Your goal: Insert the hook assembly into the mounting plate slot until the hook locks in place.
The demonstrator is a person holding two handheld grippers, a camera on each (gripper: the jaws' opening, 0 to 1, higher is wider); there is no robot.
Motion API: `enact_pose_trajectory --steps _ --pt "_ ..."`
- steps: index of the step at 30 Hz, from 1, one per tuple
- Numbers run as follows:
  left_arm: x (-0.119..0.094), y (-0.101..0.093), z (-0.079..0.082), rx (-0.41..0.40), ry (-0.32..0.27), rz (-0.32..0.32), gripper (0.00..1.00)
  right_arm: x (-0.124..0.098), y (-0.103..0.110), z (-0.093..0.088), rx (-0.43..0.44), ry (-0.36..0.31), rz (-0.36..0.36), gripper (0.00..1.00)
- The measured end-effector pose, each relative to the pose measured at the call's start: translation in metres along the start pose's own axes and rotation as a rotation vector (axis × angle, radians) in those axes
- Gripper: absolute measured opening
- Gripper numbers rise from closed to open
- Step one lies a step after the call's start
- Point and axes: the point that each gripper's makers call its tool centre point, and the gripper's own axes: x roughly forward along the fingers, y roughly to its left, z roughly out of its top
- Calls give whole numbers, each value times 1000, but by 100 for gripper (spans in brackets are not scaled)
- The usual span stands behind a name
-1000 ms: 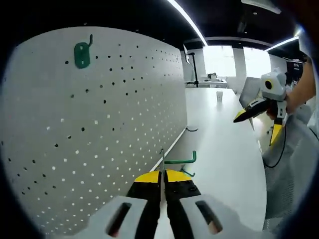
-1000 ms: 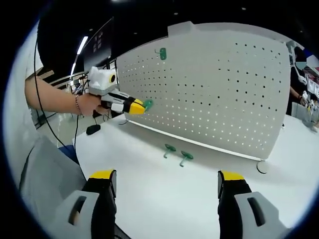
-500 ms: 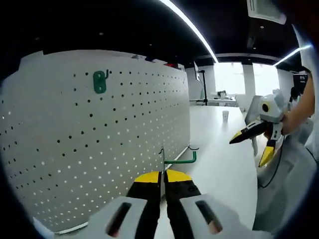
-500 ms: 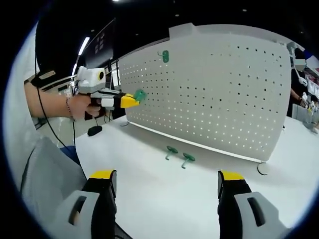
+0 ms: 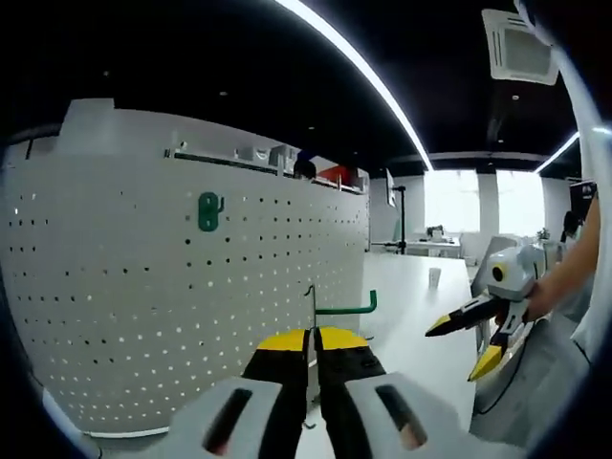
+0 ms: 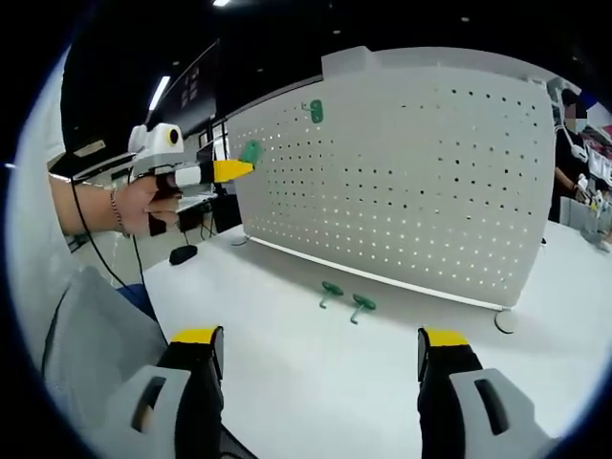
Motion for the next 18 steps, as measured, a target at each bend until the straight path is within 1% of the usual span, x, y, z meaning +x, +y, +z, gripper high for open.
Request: enact_pose_trajectory --steps 3,10,11,13,15,17,18 --pt "-3 0 6 -3 -19 8 2 0 0 -1 0 0 1 81" --pt "-2 2 5 6 -16 11 2 1 1 0 0 0 3 80" --pt "-2 2 4 9 -12 13 2 0 2 3 8 -15 9 81" --pt "-1 1 3 5 -11 9 2 0 2 6 6 -25 8 81" --pt "0 1 2 12 -6 11 2 -1 4 12 11 -54 16 80" --pt "0 1 1 14 -2 11 2 -1 8 18 16 -65 26 80" --pt "0 1 1 16 0 13 2 -1 13 27 7 -102 44 80"
